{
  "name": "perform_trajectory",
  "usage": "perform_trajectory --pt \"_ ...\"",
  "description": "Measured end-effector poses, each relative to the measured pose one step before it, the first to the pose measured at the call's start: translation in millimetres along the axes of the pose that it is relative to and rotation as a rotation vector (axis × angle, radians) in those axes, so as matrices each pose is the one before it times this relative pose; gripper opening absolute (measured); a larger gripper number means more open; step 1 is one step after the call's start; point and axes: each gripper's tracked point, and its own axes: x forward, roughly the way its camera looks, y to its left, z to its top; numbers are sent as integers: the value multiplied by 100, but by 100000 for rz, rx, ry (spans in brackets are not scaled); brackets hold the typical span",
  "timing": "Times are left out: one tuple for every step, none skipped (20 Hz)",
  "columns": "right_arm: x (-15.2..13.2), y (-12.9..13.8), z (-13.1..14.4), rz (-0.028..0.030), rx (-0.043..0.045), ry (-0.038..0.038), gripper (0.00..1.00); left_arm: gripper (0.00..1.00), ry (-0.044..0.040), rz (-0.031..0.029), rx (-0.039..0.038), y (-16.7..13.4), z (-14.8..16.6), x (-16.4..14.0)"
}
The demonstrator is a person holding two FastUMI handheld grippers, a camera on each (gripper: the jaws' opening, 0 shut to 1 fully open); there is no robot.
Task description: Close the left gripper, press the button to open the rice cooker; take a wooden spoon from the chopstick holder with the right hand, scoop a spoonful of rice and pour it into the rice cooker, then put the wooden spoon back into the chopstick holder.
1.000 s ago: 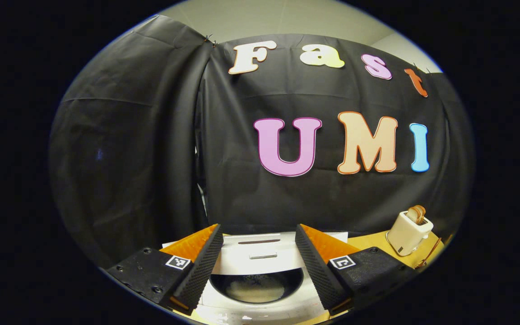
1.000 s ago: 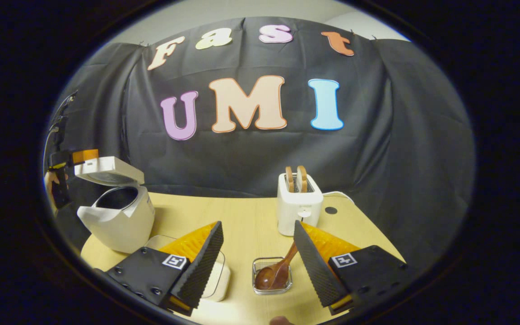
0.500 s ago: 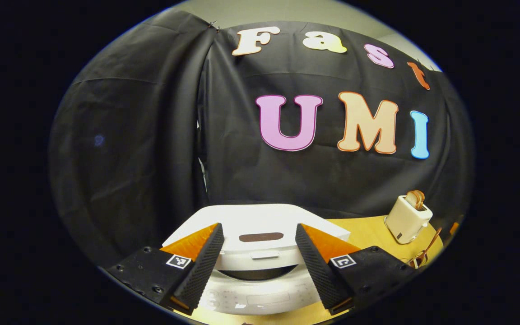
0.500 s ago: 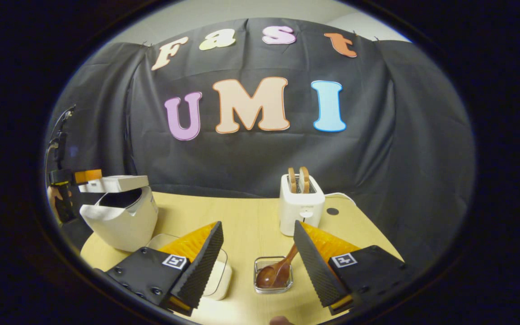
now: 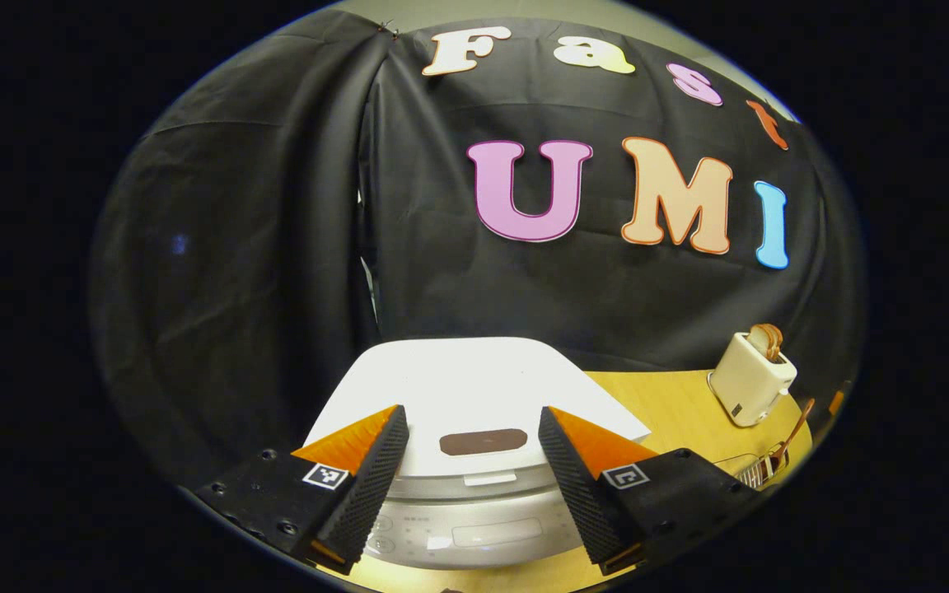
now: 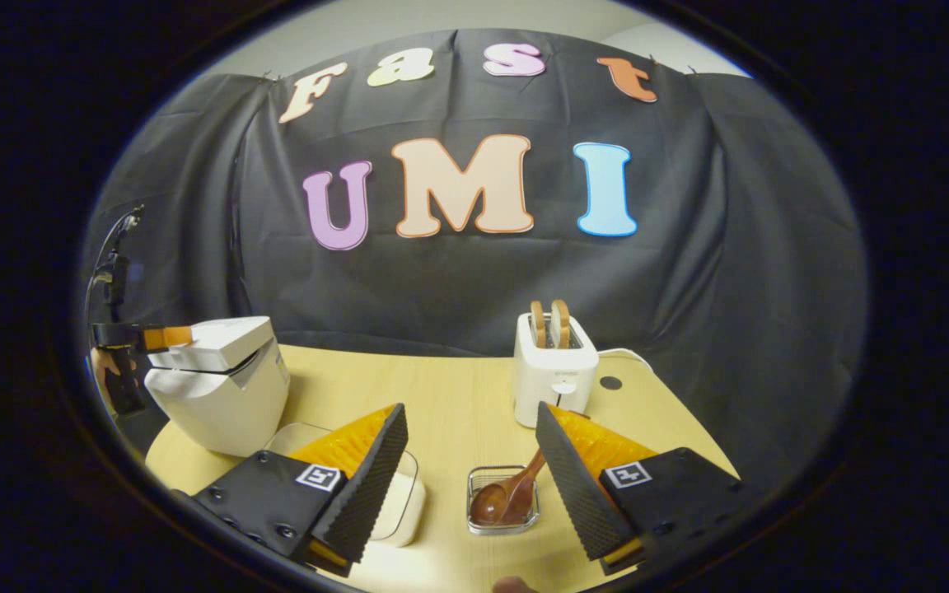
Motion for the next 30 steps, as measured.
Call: perform_trajectory --pt "63 8 9 -122 -69 193 100 95 1752 -7 575 2 -699 17" --pt "31 -24 -81 -76 -11 41 100 95 1392 -82 392 -22 -524 98" --pt "38 -29 4 -108 4 75 100 95 1297 -103 348 26 -516 63" --pt "-18 -17 13 -79 18 116 100 95 1447 5 377 10 -462 65" --pt "7 49 -57 -70 54 75 100 96 -523 -5 552 -196 67 142" --pt "-18 31 19 -60 7 12 100 96 -169 16 469 -55 52 -27" --pt "55 41 0 -64 -63 -14 100 95 423 -86 199 4 -133 64" --pt "-25 47 -31 27 -48 75 100 96 715 -70 -285 20 -249 101" --pt "79 197 46 309 75 82 100 96 2260 89 -181 -12 -582 69" --pt "-8 173 -35 282 64 -61 100 96 -221 197 -85 -19 -142 -107" --pt "-51 186 41 312 -61 -97 100 97 -1747 225 -302 -13 265 8" --pt "-62 224 55 297 -222 -123 100 96 247 153 -25 -76 -286 -67" --pt "-2 286 56 394 -274 -166 100 97 -1783 46 -200 -91 120 -176" --pt "-5 229 75 453 -152 -161 100 97 -1794 -143 789 -6 74 84" --pt "17 306 9 549 -6 -215 100 97 216 -111 114 -45 -214 111" --pt "-112 271 165 438 116 -294 100 97 -502 -128 727 25 92 -31" --pt "-117 378 181 712 310 -502 100 97 -855 -116 -563 41 242 -14" --pt "-72 332 344 774 290 -785 100 96 422 -717 554 -122 -184 -137" --pt "-111 343 375 698 -185 -978 100 96 -783 -803 92 -230 94 -439" --pt "-175 136 442 312 -558 -1185 100 96 -151 -58 127 -103 -143 -603" --pt "-156 86 348 170 -324 -1204 100 96 -1558 798 1415 108 309 -587" --pt "-123 150 404 238 248 -1118 100 96 -1852 813 1736 -71 322 -841" --pt "-287 150 338 -146 854 -1190 100 96 -2696 813 1122 -107 620 -973" --pt "-185 32 485 -407 1452 -1719 100 96 -3517 -736 172 -304 800 -1023" --pt "-235 372 527 315 1579 -1821 100 95 -2618 -1004 71 -596 523 -1063" --pt "-228 234 599 84 1392 -2110 100 96 -2671 62 248 -264 465 -1083" --pt "-204 296 531 313 924 -1832 100 96 -3384 -326 22 -406 744 -1083" --pt "-129 211 434 116 426 -1430 99 96 -3046 157 -274 -301 711 -1150" --pt "-223 190 175 92 -12 -1036 99 96 -2959 133 -836 -216 649 -816" --pt "-106 194 246 318 -101 -744 99 96 -2590 -733 -962 -466 634 -898"
